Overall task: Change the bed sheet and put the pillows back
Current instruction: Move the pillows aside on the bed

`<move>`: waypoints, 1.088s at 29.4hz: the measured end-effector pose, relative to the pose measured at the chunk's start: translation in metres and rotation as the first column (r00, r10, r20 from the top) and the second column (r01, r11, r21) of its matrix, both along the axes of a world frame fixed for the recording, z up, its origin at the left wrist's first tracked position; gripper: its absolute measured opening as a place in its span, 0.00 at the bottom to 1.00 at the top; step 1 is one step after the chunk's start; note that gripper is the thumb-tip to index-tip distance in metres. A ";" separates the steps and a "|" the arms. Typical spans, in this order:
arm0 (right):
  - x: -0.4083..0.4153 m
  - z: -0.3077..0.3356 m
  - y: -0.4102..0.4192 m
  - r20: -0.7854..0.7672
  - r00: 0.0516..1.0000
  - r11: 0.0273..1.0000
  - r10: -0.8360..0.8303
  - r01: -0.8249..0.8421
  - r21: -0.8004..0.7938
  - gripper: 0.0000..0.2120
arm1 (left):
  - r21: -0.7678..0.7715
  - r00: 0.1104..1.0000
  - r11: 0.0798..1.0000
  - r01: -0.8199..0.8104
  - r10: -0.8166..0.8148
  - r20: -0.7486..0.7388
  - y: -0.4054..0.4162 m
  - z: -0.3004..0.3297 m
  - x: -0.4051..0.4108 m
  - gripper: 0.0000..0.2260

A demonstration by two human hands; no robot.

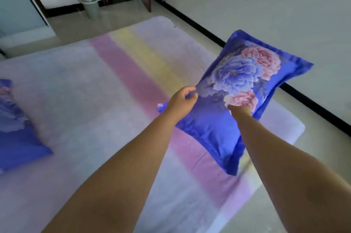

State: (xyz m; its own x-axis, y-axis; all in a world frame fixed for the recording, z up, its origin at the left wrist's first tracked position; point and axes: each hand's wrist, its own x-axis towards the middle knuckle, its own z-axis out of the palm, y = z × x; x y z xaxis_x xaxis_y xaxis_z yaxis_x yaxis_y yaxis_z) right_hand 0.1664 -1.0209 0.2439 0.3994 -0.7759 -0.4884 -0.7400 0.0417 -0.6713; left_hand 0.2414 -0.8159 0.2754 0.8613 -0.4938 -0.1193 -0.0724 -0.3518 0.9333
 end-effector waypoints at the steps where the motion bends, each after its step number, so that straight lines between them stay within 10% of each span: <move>1: 0.008 -0.005 0.021 -0.024 0.995 0.996 0.093 -0.094 -0.002 0.26 | 0.053 0.998 0.998 -0.028 0.031 -0.046 0.016 -0.013 -0.006 0.14; 8: 0.061 -0.035 0.264 0.034 0.815 0.760 0.578 -0.553 0.342 0.04 | 0.378 0.928 0.871 -0.315 0.367 -0.071 0.211 -0.087 -0.021 0.12; 16: 0.084 -0.067 0.565 0.146 0.516 0.411 0.844 -0.798 0.441 0.18 | 0.470 0.624 0.559 -0.682 0.781 -0.023 0.504 -0.130 -0.045 0.12; 20: 0.079 -0.116 0.689 0.200 0.564 0.354 0.801 -0.716 0.601 0.10 | 0.443 0.431 0.424 -0.790 0.898 -0.090 0.611 -0.159 -0.058 0.11; 26: 0.100 -0.192 0.784 0.226 0.744 0.363 0.629 -0.538 0.760 0.07 | 0.445 0.397 0.402 -0.800 0.911 -0.110 0.695 -0.210 -0.046 0.12; 32: 0.123 -0.277 0.823 0.141 0.717 0.441 0.682 -0.558 0.703 0.04 | 0.451 0.331 0.416 -0.790 0.908 -0.257 0.754 -0.281 -0.047 0.14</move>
State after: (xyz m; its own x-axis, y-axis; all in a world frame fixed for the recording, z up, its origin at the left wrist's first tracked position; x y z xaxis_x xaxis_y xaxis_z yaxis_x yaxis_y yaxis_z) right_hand 0.2898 -0.1979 -0.0328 0.5157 0.2148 -0.8294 -0.8342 -0.0949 -0.5432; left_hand 0.1943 -0.0620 -0.0055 0.6136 0.5703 -0.5461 0.7356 -0.1614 0.6579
